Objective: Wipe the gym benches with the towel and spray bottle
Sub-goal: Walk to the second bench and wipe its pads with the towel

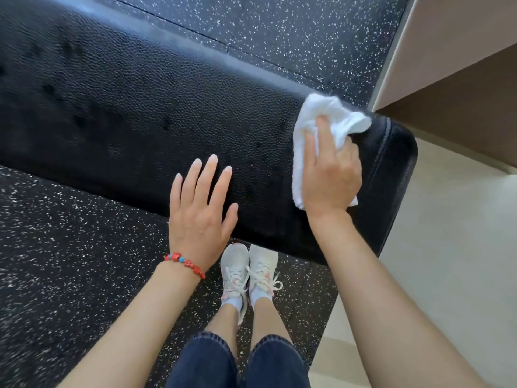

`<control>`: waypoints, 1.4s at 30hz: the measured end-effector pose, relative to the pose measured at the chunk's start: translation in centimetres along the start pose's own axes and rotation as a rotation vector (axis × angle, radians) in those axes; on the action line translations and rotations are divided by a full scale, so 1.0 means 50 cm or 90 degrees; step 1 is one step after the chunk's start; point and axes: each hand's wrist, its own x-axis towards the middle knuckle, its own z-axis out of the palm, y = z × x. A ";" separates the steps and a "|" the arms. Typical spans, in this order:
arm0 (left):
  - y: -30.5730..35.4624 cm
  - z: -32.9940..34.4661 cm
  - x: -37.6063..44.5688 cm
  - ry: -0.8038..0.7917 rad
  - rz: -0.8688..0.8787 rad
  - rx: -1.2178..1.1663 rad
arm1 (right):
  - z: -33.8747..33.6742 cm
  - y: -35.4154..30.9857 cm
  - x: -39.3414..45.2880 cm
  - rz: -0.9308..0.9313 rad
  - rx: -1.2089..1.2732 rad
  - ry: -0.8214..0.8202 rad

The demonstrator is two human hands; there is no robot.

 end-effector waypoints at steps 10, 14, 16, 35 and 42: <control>-0.070 -0.062 0.080 0.004 0.036 0.007 | -0.036 0.074 -0.027 0.089 -0.024 -0.050; -0.126 -0.070 0.127 0.004 0.065 0.019 | -0.032 0.011 -0.036 0.280 -0.002 -0.051; -0.149 -0.072 0.154 -0.012 0.104 0.010 | -0.023 -0.071 -0.047 0.255 -0.013 -0.052; -0.262 -0.078 0.178 -0.053 0.253 0.013 | 0.031 -0.306 0.061 0.268 -0.035 -0.105; -0.288 -0.096 0.180 -0.038 0.244 0.001 | 0.022 -0.187 0.084 0.261 -0.038 -0.147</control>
